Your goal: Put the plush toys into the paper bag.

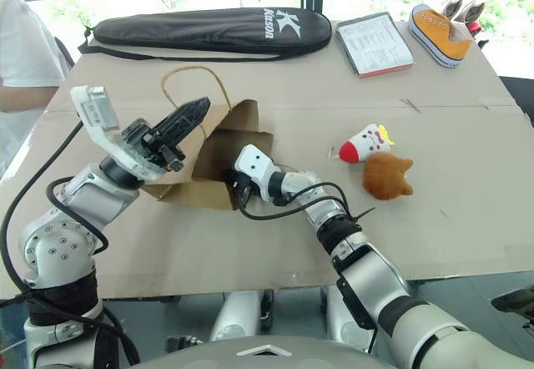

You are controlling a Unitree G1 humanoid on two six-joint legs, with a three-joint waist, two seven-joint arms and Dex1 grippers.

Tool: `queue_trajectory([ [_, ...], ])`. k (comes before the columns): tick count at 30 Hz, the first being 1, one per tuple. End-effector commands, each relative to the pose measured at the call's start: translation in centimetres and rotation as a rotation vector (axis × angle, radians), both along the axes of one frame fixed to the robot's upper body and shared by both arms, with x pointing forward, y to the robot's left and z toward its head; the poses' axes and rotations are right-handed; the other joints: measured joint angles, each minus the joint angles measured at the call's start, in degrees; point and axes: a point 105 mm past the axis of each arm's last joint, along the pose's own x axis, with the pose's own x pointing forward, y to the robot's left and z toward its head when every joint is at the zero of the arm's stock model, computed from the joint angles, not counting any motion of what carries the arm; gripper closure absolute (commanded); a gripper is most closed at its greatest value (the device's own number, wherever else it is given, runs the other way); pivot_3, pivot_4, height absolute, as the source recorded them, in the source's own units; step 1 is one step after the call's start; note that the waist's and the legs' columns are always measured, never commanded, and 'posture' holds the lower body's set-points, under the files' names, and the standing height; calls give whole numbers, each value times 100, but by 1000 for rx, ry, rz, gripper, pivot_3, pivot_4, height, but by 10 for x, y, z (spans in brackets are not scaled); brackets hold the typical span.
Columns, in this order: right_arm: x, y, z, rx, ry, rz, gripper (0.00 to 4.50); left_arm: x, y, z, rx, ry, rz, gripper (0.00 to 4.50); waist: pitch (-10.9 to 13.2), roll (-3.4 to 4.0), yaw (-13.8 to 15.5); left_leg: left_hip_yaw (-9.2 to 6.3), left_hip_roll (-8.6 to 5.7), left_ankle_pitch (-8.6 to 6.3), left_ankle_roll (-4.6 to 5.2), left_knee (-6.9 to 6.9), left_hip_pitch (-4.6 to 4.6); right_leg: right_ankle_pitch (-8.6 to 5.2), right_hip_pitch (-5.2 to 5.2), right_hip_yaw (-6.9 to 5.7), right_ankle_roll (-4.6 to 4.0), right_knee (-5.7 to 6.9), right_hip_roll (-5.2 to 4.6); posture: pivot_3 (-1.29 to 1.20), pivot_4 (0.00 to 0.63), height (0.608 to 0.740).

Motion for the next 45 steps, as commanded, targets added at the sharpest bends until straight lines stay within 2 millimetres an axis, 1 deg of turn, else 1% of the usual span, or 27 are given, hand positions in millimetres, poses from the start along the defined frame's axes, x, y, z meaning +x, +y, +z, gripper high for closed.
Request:
queue_trajectory([
  [1, 7, -23, 27, 60, -47, -39, 4436, -3, 0, -5, 121, -57, -5, 4500, 3, 5, 11, 1, -1, 0, 0, -1, 0, 0, 0, 0, 0, -2, -3, 0, 150, 740],
  [4, 4, -52, 50, 57, -91, -69, 3558, 4, 1, -12, 186, -133, 37, 4500, 9, 14, 23, 6, -6, -1, -2, -10, -5, -1, -2, 0, -2, -26, -14, 0, 150, 740],
  [6, -1, -77, 72, 56, -136, -117, 2586, 7, 0, -14, 199, -171, 47, 4500, 9, 13, 14, 8, -8, -1, -2, -18, -13, 0, -3, 2, -2, -38, -19, 0, 150, 740],
  [8, -17, -101, 103, 95, -148, -146, 1645, 11, -1, -14, 206, -187, 45, 4500, 8, 12, -2, 8, -7, 0, 0, -36, -20, 0, -15, 3, -2, -48, -19, 0, 150, 740],
  [10, -29, -116, 120, 104, -151, -172, 736, 14, -2, -14, 203, -192, 47, 4500, 8, 14, -3, 6, -1, 0, 1, -49, -41, 1, -43, 9, -1, -47, -12, 0, 150, 740],
  [12, -35, -140, 127, 49, -191, -259, 736, 18, -4, -14, 212, -214, 43, 4500, 8, 14, 8, 3, 2, 1, 1, -51, -71, 9, -71, 4, 13, -46, 1, 0, 150, 740],
  [14, -26, -175, 115, -102, -218, -445, 736, 21, -7, -14, 214, -224, 34, 4500, 7, 13, 22, -1, 1, 0, 1, -58, -74, 8, -70, -1, 13, -52, 4, 0, 150, 740],
  [16, -19, -210, 100, -244, -203, -616, 736, 22, -10, -12, 200, -229, 22, 4500, 6, 10, 28, 0, -2, 0, 2, -67, -78, 8, -69, -1, 13, -71, 2, 0, 150, 740],
  [18, -15, -242, 82, -312, -102, -763, 736, 21, -11, -12, 193, -235, 14, 4500, 6, 10, 22, 5, -11, 0, 2, -67, -81, 8, -69, 5, 13, -75, -6, 0, 150, 740],
  [19, -16, -256, 67, -369, -34, -800, 736, 21, -12, -12, 189, -235, 7, 4500, 6, 10, 14, 8, -12, 0, 3, -66, -82, 8, -69, 8, 14, -77, -6, 0, 150, 740],
  [20, -20, -264, 54, -423, 24, -813, 736, 21, -13, -13, 186, -236, 2, 4500, 6, 9, 14, 8, -12, 1, 3, -66, -81, 8, -69, 9, 15, -77, -6, 0, 150, 740],
  [21, -24, -271, 43, -449, 81, -827, 1115, 20, -14, -14, 183, -238, -5, 4500, 6, 9, 14, 7, -12, 1, 3, -64, -80, 8, -68, 10, 15, -77, -4, 0, 150, 740],
  [22, -27, -276, 35, -457, 131, -839, 1225, 20, -15, -14, 180, -239, -11, 4500, 5, 9, 13, 7, -12, 1, 4, -64, -79, 8, -68, 10, 15, -76, -4, 0, 150, 740],
  [23, -31, -276, 28, -470, 169, -827, 1474, 20, -15, -14, 179, -239, -14, 4500, 5, 8, 13, 6, -12, 1, 4, -64, -77, 8, -68, 10, 15, -76, -3, 0, 150, 740],
  [24, -35, -277, 24, -480, 190, -821, 1974, 20, -16, -14, 178, -241, -17, 4500, 5, 8, 9, 4, -12, 1, 4, -64, -75, 7, -66, 10, 15, -75, -1, 0, 150, 740],
  [26, -38, -276, 23, -455, 225, -823, 2802, 21, -16, -14, 173, -242, -22, 4500, 2, 4, 12, 0, -12, 1, 4, -62, -74, 7, -64, 10, 16, -74, 1, 0, 150, 740],
  [27, -39, -277, 24, -450, 224, -826, 3078, 21, -16, -15, 172, -243, -25, 4500, 1, 3, 14, -3, -12, 1, 4, -60, -74, 7, -63, 9, 16, -74, 2, 0, 150, 740],
  [29, -39, -279, 28, -429, 214, -841, 4196, 21, -16, -15, 159, -241, -34, 4500, -1, 0, 29, -3, -12, 1, 4, -57, -79, 7, -62, 8, 17, -76, 1, 0, 150, 740],
  [31, -39, -278, 36, -382, 197, -838, 4427, 18, -18, -13, 133, -246, -51, 4500, -1, -1, 32, -3, -13, 1, 5, -56, -80, 7, -61, 8, 17, -77, 0, 0, 150, 740],
  [33, -41, -268, 53, -245, 210, -786, 4427, 14, -19, -10, 85, -235, -83, 4500, -1, -2, 25, -6, -15, 1, 5, -55, -80, 7, -60, 7, 18, -77, -1, 0, 150, 740],
  [34, -44, -259, 64, -170, 194, -726, 4427, 11, -20, -8, 56, -227, -106, 4500, 0, -2, 20, -6, -15, 1, 5, -55, -79, 8, -60, 7, 19, -75, 0, 0, 150, 740],
  [36, -48, -245, 80, -83, 167, -636, 4427, 8, -21, -5, 21, -216, -139, 4500, 0, 0, -4, -8, -13, 1, 5, -55, -79, 8, -60, 7, 19, -73, 2, 0, 150, 740],
  [37, -55, -219, 99, 23, 138, -491, 4427, 4, -25, -3, -9, -202, -187, 4500, 1, 0, -15, -8, -11, 1, 5, -55, -78, 8, -60, 7, 20, -73, 4, 0, 150, 740],
  [38, -61, -202, 113, 91, 119, -388, 4427, 1, -27, -1, -27, -191, -219, 4500, 1, 1, -47, -8, -10, 1, 5, -55, -77, 8, -60, 7, 20, -72, 6, 0, 150, 740],
  [40, -51, -166, 133, 214, 105, -288, 4427, -5, -36, 1, -46, -180, -283, 4500, 4, 4, -129, -15, -7, 1, 5, -54, -75, 9, -61, 8, 20, -67, 11, 0, 150, 740],
  [42, -34, -131, 137, 223, 92, -242, 4427, -8, -41, 4, -65, -179, -308, 4500, 4, 6, -164, -33, -7, 1, 5, -50, -72, 10, -62, 9, 20, -62, 23, 0, 150, 740],
  [45, -15, -96, 127, 229, 104, -198, 4427, -8, -45, 9, -89, -184, -317, 4500, 1, 2, -111, -47, -7, 1, 5, -49, -75, 10, -60, 2, 17, -61, 27, 0, 150, 740],
])
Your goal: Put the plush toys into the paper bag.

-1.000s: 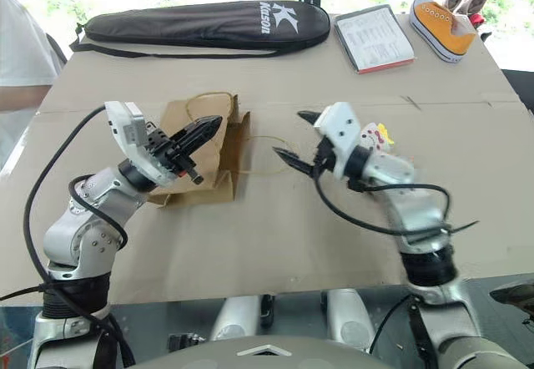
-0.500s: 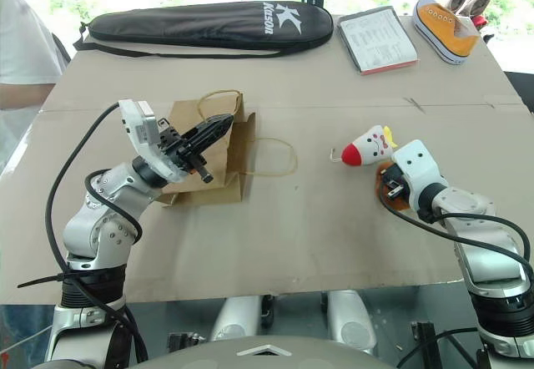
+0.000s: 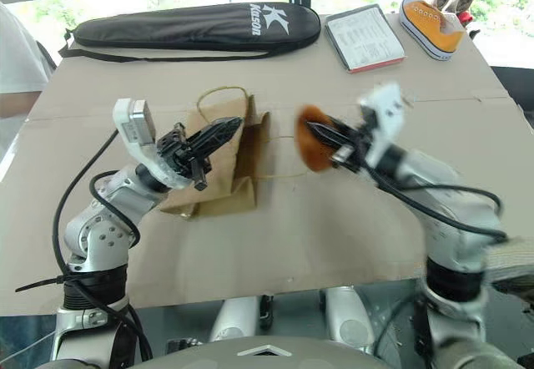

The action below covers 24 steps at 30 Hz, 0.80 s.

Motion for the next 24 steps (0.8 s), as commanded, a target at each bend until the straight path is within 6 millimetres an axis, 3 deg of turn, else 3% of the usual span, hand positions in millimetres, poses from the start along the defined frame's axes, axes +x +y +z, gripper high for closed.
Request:
queue_trajectory([
  [1, 16, 20, -16, -9, 8, -2, 4427, -6, -4, 13, -30, -40, -24, 4500, -1, -2, 39, 0, -1, 0, 0, 0, -2, 0, 0, -1, 0, -1, -2, 0, 150, 740],
  [6, 28, 60, -46, -55, 40, 94, 4427, -6, -6, 17, -60, -36, -9, 4500, 0, -2, 29, 14, -25, -1, 1, -1, -13, 1, -2, 5, 2, -9, -28, 0, 150, 740],
  [10, 23, 87, -51, -6, 116, 224, 4427, -7, -7, 11, -41, -32, 29, 4500, 1, -1, 4, 7, -23, -1, 1, -1, -7, 1, -3, 3, 2, -1, -23, 0, 150, 740],
  [15, 12, 102, -55, -10, 199, 377, 4427, -7, -11, 7, -31, -37, 39, 4500, 1, -1, 5, 5, -22, -1, 1, -3, -7, 1, -2, 1, 2, 0, -23, 0, 150, 740],
  [18, 6, 108, -69, -78, 240, 460, 4427, -10, -13, 4, -14, -46, 33, 4500, 1, -1, 3, 6, -22, -1, 1, -2, -7, 1, -2, 1, 2, 0, -24, 0, 150, 740],
  [19, 5, 109, -71, -89, 240, 474, 3807, -11, -13, 3, -10, -49, 30, 4500, 2, 0, 0, 7, -22, -1, 1, -2, -6, 1, -2, 1, 2, 0, -23, 0, 150, 740],
  [20, 6, 108, -72, -88, 240, 477, 3584, -11, -13, 3, -6, -50, 29, 4500, 1, 0, -3, 8, -22, -1, 1, -2, -5, 1, -2, 1, 2, 0, -23, 0, 150, 740],
  [23, 13, 98, -70, -100, 196, 431, 1840, -11, -10, 1, 10, -56, 35, 4500, 2, 0, -1, 5, -22, -1, 1, -5, -6, 1, -3, 0, 1, 0, -22, 0, 150, 740],
  [24, 15, 93, -69, -112, 168, 409, 1523, -12, -8, 1, 18, -60, 39, 4500, 2, 0, 1, 6, -22, -1, 1, -5, -6, 1, -3, 0, 1, 0, -23, 0, 150, 740],
])
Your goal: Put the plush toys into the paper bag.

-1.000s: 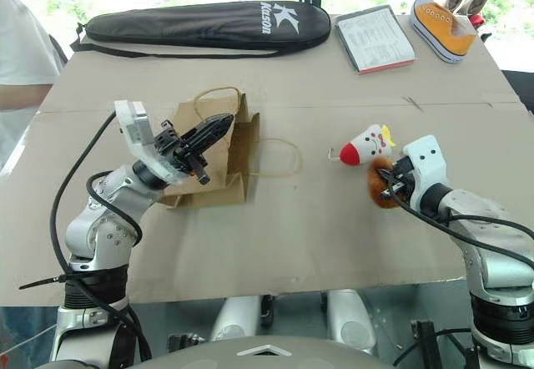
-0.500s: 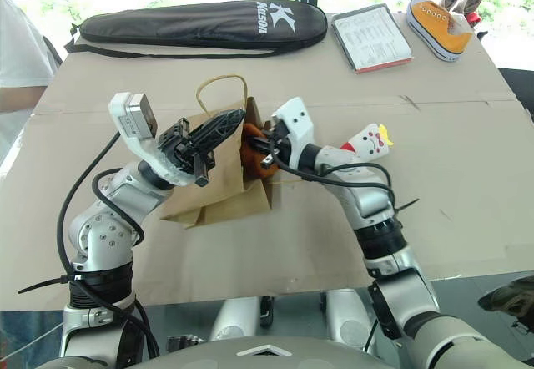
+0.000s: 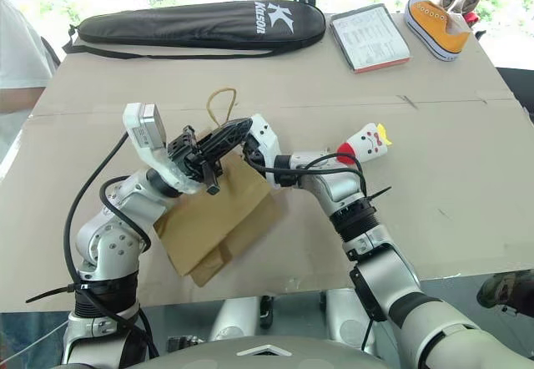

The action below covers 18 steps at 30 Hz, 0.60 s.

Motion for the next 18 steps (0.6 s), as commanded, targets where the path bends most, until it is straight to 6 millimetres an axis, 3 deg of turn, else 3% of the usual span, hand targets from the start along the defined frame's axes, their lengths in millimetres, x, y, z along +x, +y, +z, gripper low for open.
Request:
queue_trajectory([
  [1, 10, -22, 20, 10, -158, -75, 1052, -8, 4, 10, 50, -90, -9, 4500, 0, 0, 8, 1, 0, 0, 0, 0, 0, 0, 0, 0, 0, 0, 0, 0, 150, 740],
  [5, 18, -59, 41, 24, -236, -207, 1052, 1, 13, 22, 146, -195, -15, 4500, 1, 2, 48, 2, -4, 0, 0, 1, -2, 0, 0, -1, 0, -2, -5, 0, 150, 740],
  [10, 19, -91, 68, 30, -325, -329, 1052, 13, 7, 49, 217, -334, -88, 4500, 2, 3, 33, 3, -4, 1, -1, 4, -1, -1, -1, 1, 1, -1, -1, 0, 150, 740],
  [15, 22, -135, 99, 40, -412, -545, 1052, 17, 10, 46, 347, -408, -135, 4500, 4, 5, 7, 5, -4, 0, 0, -17, 2, -1, -5, 4, 1, -6, 0, 0, 150, 740],
  [18, 19, -160, 110, 56, -419, -635, 1052, 20, 12, 54, 350, -447, -113, 4500, 4, 5, 29, 3, -4, 0, 0, -22, -2, -1, -8, 2, 1, -9, -1, 0, 150, 740],
])
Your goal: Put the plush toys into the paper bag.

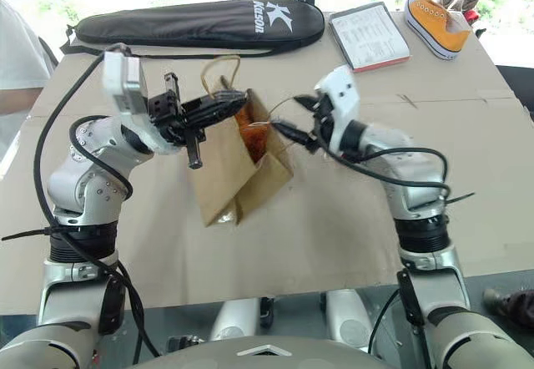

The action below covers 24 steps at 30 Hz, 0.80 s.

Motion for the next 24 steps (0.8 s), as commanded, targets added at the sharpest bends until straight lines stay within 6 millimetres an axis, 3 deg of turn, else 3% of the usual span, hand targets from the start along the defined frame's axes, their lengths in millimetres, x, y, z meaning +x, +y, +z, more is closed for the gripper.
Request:
queue_trajectory([
  [1, -11, -30, 24, 50, -61, -93, 1052, 0, 1, 18, 13, -101, 5, 4500, 0, -1, 18, 0, 0, 0, 0, 0, -1, 0, 0, 0, 0, -2, -1, 0, 150, 740],
  [8, -12, -71, 7, -68, -32, -222, 1052, 0, 11, -18, 95, -12, 61, 4500, 0, 0, -27, 9, 0, 0, 1, 0, 4, 0, 1, 8, 1, -1, -2, 0, 150, 740],
  [12, 9, -94, -52, -369, 88, -290, 1052, -2, 12, -22, 77, 0, 88, 4500, 0, -1, -17, 9, 0, 0, 2, 5, 6, -1, 3, 8, 0, -3, -3, 0, 150, 740],
  [15, 23, -99, -88, -450, 203, -294, 1052, -3, 11, -20, 58, 0, 98, 4500, 0, -1, -16, 13, 0, 1, 3, 10, 5, -1, 4, 13, 0, -2, -3, 0, 150, 740],
  [19, 30, -102, -122, -512, 293, -287, 2392, -7, 14, -16, 37, -2, 116, 4500, -4, -5, -37, 16, 1, 1, 3, 10, 10, 0, 4, 21, 2, -1, 2, 0, 150, 740],
  [22, 29, -103, -113, -483, 250, -297, 3448, -12, 20, -14, 21, 16, 140, 4500, -7, -10, -23, 11, 1, 0, 2, 10, 10, 0, 8, 16, 2, -1, 0, 0, 150, 740],
  [24, 25, -100, -90, -370, 186, -279, 4049, -14, 23, -14, -7, 31, 158, 4500, -7, -10, -15, 12, 1, 0, 2, 10, 9, 0, 8, 16, 2, -1, 0, 0, 150, 740],
])
